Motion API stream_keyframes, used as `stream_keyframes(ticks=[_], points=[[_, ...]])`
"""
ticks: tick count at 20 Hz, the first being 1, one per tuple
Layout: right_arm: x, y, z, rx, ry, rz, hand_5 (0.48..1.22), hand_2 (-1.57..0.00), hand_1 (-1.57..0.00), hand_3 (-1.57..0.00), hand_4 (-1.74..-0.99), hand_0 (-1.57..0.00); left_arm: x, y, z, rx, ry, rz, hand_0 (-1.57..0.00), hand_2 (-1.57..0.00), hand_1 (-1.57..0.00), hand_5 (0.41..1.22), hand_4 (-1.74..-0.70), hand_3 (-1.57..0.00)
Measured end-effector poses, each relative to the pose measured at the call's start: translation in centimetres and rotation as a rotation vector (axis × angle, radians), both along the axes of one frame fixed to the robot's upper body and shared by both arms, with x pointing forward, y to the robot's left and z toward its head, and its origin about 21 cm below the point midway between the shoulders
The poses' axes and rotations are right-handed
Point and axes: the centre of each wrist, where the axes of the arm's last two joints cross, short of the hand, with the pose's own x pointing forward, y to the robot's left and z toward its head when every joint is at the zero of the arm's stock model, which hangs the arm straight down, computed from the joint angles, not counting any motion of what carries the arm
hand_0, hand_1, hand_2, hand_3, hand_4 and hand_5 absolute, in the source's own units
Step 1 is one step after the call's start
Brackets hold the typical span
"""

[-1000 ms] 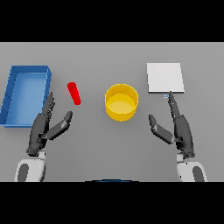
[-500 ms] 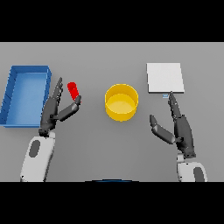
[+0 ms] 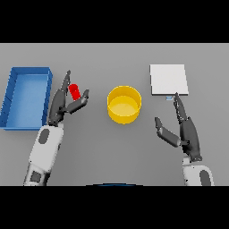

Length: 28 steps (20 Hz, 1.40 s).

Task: Pick up the red beaker and tilt it to pour out 1 green nut into yellow bowl. Pick up the yellow bowl and place it on the metallic measuring scale.

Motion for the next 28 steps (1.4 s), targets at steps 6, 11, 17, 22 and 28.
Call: stream_keyframes(ticks=[6,11,17,22,28], points=[[-0.2,-0.2,-0.3,0.009,0.012,-0.004,0.691,0.0,0.0,0.0,-1.265,0.0,2.0,-0.7,-0.1,0.027,0.003,-0.005,0.0,0.0,0.0,0.692,-1.27,0.0],[-0.4,-0.1,0.2,-0.007,-0.009,-0.008,0.692,0.0,0.0,0.0,-1.245,0.0,2.3,-1.8,-0.7,-0.012,-0.026,0.044,-0.77,-0.79,-0.8,0.933,-1.48,-0.58],[-0.2,0.1,-0.1,0.0,0.0,0.0,0.68,0.0,0.0,0.0,-1.219,0.0,2.8,-2.5,-1.2,-0.043,-0.097,0.013,-1.36,-1.37,-1.37,1.125,-1.63,-1.28],[0.3,0.2,-0.1,-0.028,-0.011,-0.015,0.664,0.0,0.0,0.0,-1.16,0.0,3.4,-1.8,0.2,-0.033,-0.109,0.039,-1.5,-1.5,-1.5,1.126,-1.71,-1.47],[0.3,-0.1,-0.1,-0.078,-0.013,-0.031,0.658,0.0,0.0,0.0,-1.101,0.0,4.3,-1.8,4.8,0.176,-0.197,-0.06,-1.55,-1.55,-1.55,1.137,-1.73,-1.55]])
